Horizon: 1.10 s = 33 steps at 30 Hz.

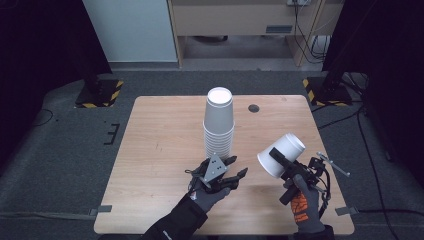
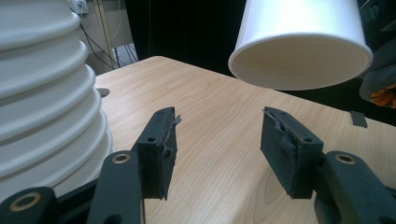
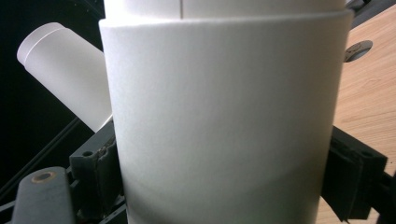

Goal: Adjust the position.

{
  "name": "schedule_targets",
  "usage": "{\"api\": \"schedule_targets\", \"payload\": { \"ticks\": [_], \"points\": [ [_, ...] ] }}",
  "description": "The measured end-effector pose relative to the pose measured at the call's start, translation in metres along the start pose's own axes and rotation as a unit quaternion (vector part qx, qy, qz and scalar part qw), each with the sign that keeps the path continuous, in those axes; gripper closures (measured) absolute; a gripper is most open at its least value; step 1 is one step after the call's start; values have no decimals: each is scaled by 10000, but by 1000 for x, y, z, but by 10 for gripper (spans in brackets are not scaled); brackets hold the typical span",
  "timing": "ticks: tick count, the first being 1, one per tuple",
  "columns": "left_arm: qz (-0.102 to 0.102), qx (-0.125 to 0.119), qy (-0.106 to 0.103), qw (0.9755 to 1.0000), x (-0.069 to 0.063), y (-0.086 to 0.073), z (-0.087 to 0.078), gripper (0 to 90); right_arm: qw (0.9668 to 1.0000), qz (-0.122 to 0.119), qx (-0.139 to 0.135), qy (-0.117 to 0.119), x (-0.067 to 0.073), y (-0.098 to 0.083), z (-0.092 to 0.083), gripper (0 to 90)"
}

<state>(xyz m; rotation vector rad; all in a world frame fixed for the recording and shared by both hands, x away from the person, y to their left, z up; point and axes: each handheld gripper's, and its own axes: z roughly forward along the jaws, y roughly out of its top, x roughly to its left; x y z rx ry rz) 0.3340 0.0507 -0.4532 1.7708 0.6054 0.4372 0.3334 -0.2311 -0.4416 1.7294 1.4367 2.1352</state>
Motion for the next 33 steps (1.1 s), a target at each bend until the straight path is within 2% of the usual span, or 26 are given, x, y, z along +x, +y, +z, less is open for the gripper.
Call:
{"api": "schedule_targets", "payload": {
  "ticks": [6, 25, 33],
  "points": [
    [-18, -34, -42, 10000, -2, 0, 10, 447, 10000, -11, -31, 17, 0, 1, 0, 154],
    [-27, -163, 4, 9999, 1, 8, 31, 466, 10000, 15, 30, 60, 1, -1, 2, 154],
    [-8, -201, -78, 9998, -3, 12, 40, 484, 9999, 59, 68, 65, 0, -3, 3, 154]
  ]
}}
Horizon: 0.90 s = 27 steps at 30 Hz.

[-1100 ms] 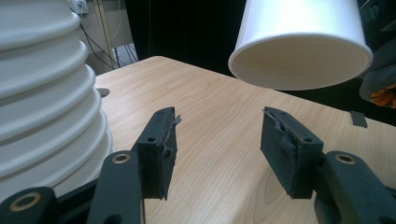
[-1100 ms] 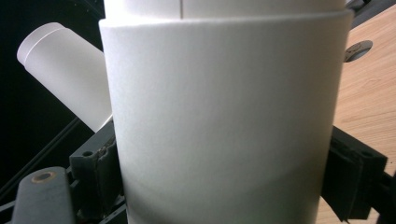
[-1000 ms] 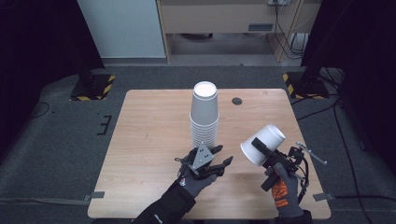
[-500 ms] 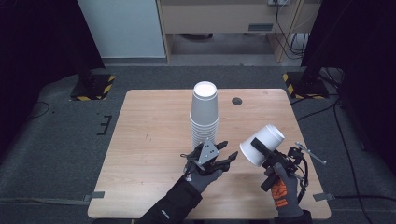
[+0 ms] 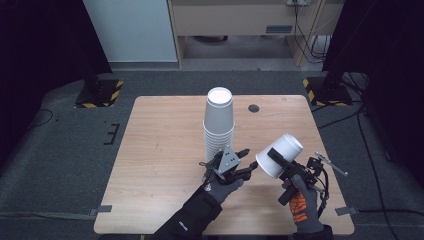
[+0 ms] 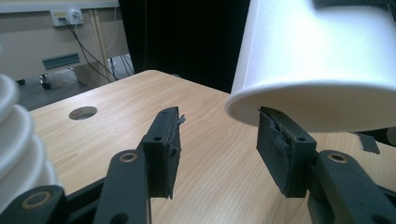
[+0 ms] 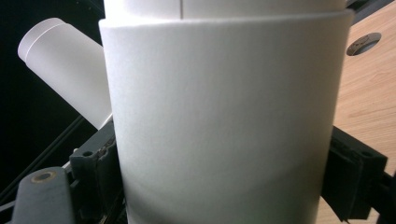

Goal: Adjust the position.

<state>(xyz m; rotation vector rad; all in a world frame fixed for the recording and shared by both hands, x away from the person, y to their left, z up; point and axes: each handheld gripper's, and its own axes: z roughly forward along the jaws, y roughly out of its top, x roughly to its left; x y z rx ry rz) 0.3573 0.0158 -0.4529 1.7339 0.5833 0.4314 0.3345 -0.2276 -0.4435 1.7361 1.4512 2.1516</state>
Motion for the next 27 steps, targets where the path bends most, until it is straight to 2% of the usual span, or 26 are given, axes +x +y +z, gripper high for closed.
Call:
{"api": "schedule_targets", "payload": {
  "ticks": [8, 16, 27],
  "points": [
    [4, -68, 0, 10000, -2, 2, 7, 507, 10000, 14, 4, 12, 0, 0, 0, 154],
    [162, -153, 37, 9997, -5, 4, 14, 557, 10000, 25, 66, 16, 1, -2, 2, 154],
    [242, -329, 16, 9992, -6, 5, 17, 645, 9999, 51, 149, 34, 1, -5, 5, 154]
  ]
}}
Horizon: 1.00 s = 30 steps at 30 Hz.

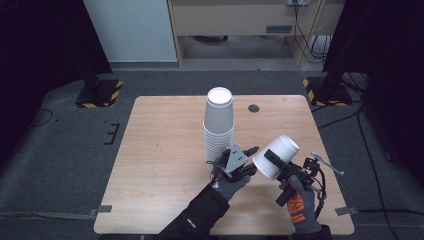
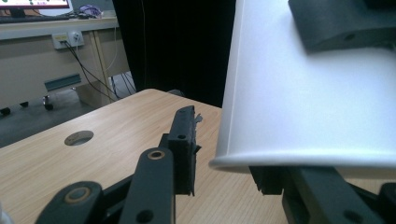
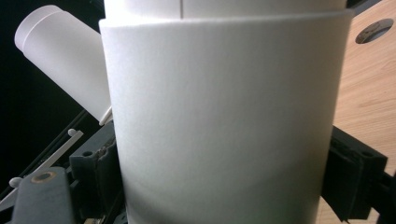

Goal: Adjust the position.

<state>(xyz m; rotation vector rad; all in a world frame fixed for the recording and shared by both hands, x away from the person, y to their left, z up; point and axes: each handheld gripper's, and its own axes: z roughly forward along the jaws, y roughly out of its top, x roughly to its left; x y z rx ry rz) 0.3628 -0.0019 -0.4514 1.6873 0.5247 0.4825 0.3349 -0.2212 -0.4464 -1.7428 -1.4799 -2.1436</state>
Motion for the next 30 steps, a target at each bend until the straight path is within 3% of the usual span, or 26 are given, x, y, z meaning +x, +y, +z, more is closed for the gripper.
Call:
{"api": "schedule_targets", "payload": {
  "ticks": [7, 15, 30],
  "points": [
    [163, 5, -39, 9999, -1, -2, -1, 765, 10000, 48, 12, 29, -1, 0, 0, 152],
    [295, 150, -142, 9994, -2, -7, -4, 807, 10000, -53, 58, 2, -2, -1, 2, 150],
    [109, 210, -344, 9991, -2, -12, -7, 821, 9999, -144, 67, -56, -4, 1, 1, 146]
  ]
}}
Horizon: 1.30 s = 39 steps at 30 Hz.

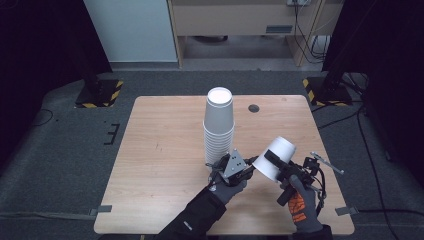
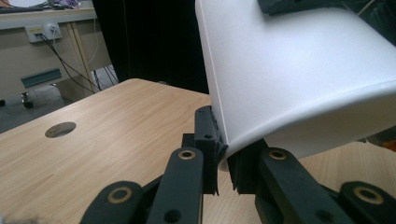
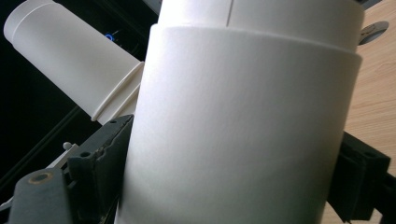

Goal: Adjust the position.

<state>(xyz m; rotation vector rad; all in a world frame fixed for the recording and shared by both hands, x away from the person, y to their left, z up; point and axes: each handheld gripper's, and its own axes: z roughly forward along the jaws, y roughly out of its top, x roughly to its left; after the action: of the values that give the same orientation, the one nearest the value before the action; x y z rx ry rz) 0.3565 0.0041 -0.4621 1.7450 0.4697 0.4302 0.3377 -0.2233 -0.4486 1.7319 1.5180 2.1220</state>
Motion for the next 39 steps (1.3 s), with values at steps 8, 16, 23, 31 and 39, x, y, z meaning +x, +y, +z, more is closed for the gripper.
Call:
{"api": "schedule_targets", "payload": {
  "ticks": [8, 16, 23, 31, 39],
  "points": [
    [2, -144, 92, 9999, 0, -1, 5, 778, 10000, 0, 25, 63, 2, -2, 2, 150],
    [-7, -113, 46, 9999, 0, 3, -2, 835, 9999, -133, -26, 8, 2, 0, 1, 114],
    [-2, -82, -6, 10000, -1, 4, -10, 838, 9993, -339, -145, -67, 2, 2, 1, 78],
    [-46, 56, -116, 9999, -2, 4, -18, 843, 9988, -382, -258, -167, -1, 3, 0, 76],
    [-1, 91, -138, 9999, 2, 8, -31, 850, 9970, -453, -448, -444, -10, 9, -5, 97]
  ]
}}
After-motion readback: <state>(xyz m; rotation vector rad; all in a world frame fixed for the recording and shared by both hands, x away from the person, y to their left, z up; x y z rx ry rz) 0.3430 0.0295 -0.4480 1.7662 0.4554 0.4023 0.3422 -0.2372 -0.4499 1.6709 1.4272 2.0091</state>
